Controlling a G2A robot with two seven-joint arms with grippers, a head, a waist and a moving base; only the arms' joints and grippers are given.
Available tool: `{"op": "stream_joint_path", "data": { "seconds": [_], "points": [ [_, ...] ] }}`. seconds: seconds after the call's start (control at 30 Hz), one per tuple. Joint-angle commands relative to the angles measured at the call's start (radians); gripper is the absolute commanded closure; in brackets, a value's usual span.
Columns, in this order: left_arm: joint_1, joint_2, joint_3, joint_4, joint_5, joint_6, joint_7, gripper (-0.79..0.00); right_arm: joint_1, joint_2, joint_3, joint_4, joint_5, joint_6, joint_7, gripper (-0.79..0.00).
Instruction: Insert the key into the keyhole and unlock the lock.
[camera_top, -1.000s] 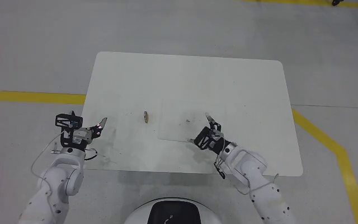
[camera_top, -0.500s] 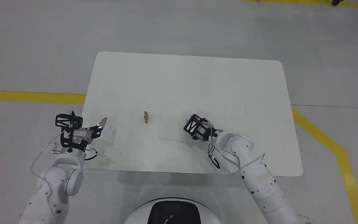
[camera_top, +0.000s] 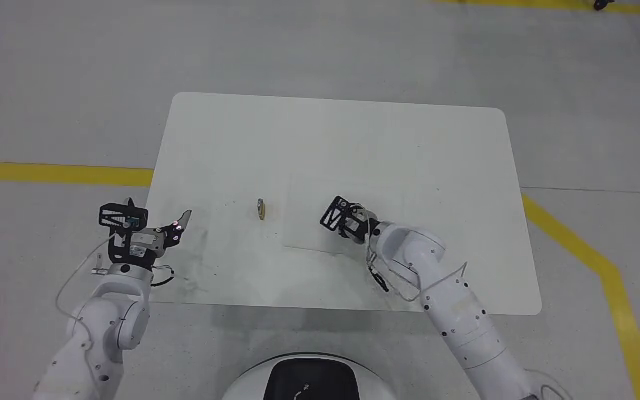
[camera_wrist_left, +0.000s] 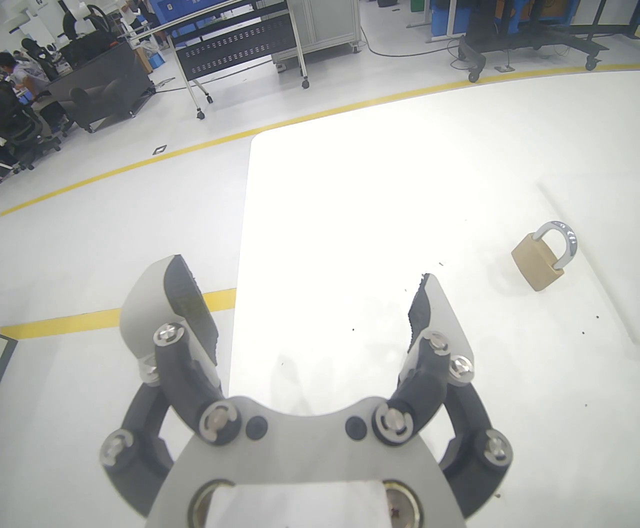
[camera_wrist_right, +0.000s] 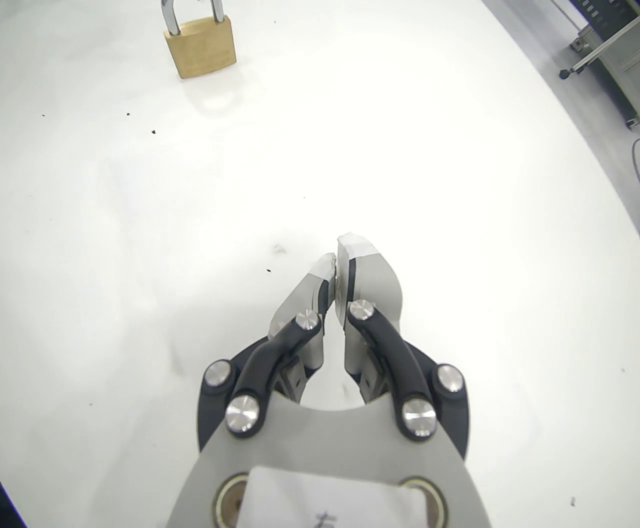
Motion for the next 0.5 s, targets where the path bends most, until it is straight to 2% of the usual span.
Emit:
{"op": "stream_joint_path", "data": {
  "seconds": [0.0, 0.13, 0.27, 0.37, 0.47],
  "points": [
    [0.000, 0.000, 0.000, 0.000, 0.000, 0.000, 0.000, -0.785, -0.029, 0.008, 0.026, -0.050, -0.019, 0.003, -0.013, 0.000],
    [0.000, 0.000, 0.000, 0.000, 0.000, 0.000, 0.000, -0.785, -0.105, 0.025, 0.101, -0.148, -0.004, -0.005, -0.077, 0.000],
    [0.000, 0.000, 0.000, 0.000, 0.000, 0.000, 0.000, -0.785, -0.170, 0.035, 0.176, -0.191, 0.110, -0.041, -0.184, 0.000],
    [0.000, 0.000, 0.000, 0.000, 0.000, 0.000, 0.000, -0.785, -0.199, 0.038, 0.230, -0.171, 0.278, -0.086, -0.268, 0.000],
    [0.000, 0.000, 0.000, 0.000, 0.000, 0.000, 0.000, -0.785, -0.197, 0.038, 0.272, -0.101, 0.529, -0.160, -0.281, 0.000]
  ]
}}
